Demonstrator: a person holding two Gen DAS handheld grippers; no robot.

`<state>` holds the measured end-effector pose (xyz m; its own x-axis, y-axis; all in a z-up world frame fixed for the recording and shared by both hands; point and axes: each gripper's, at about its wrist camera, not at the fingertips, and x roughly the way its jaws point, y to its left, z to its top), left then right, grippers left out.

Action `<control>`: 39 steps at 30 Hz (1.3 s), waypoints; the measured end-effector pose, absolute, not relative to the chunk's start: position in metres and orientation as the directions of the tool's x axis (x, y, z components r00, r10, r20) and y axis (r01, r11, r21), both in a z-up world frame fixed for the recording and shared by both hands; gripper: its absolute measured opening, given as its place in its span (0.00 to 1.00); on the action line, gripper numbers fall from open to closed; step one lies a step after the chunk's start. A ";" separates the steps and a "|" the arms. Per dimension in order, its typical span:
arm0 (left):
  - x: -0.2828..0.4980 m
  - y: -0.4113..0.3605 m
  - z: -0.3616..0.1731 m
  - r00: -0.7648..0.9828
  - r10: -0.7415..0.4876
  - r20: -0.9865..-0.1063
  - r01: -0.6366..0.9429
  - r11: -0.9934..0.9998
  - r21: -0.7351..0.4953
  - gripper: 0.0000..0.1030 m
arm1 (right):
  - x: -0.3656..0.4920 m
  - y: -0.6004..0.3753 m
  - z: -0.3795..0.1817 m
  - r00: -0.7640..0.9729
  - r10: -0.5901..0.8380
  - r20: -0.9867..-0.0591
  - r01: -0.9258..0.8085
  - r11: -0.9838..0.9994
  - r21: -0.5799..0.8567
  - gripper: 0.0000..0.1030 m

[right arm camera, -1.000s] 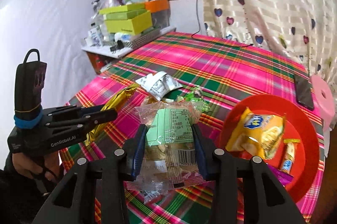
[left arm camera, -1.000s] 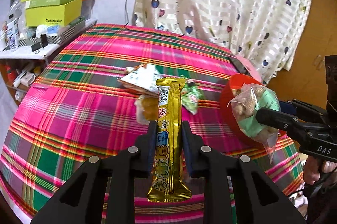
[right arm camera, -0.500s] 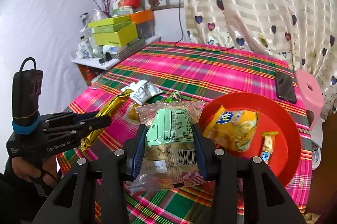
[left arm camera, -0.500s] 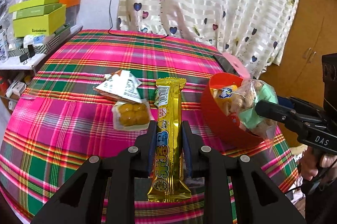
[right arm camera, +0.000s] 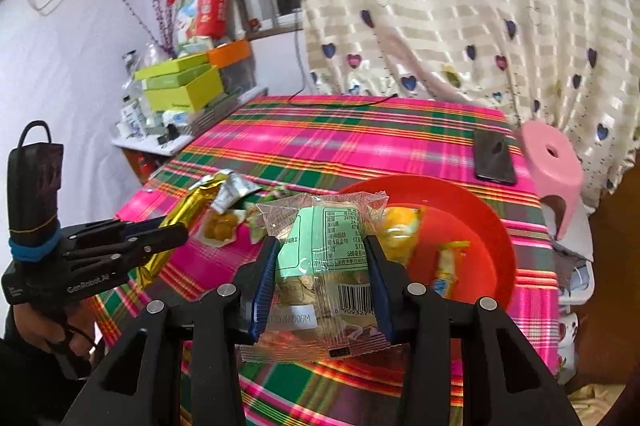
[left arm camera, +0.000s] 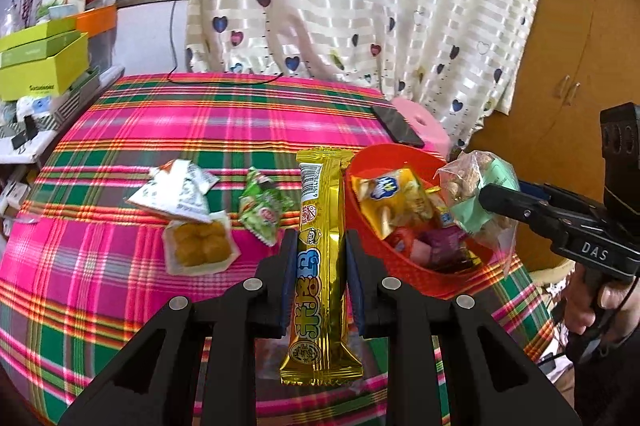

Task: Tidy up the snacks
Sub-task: 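Carry the wafer bar and nut bag over the red basket with both tools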

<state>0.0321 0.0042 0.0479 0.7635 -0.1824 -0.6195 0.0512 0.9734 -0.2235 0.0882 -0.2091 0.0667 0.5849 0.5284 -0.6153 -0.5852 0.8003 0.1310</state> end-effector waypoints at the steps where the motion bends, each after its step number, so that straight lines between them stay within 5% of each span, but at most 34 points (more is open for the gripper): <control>1: 0.034 0.001 0.049 0.763 -0.185 -0.620 0.056 0.973 -0.222 0.23 | 0.089 -0.215 0.067 0.592 0.522 -0.614 -0.575 0.807 0.132 0.39; 39: 0.089 -0.050 0.044 0.708 -0.268 -0.653 0.162 0.962 -0.218 0.23 | 0.158 -0.267 0.014 0.636 0.286 -0.717 -0.355 0.933 0.057 0.39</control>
<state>0.0886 -0.0499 0.0441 0.7081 -0.2679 -0.6534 0.1625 0.9622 -0.2184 0.1580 -0.2666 0.0138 0.6360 0.2858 -0.7168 -0.3554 0.9330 0.0566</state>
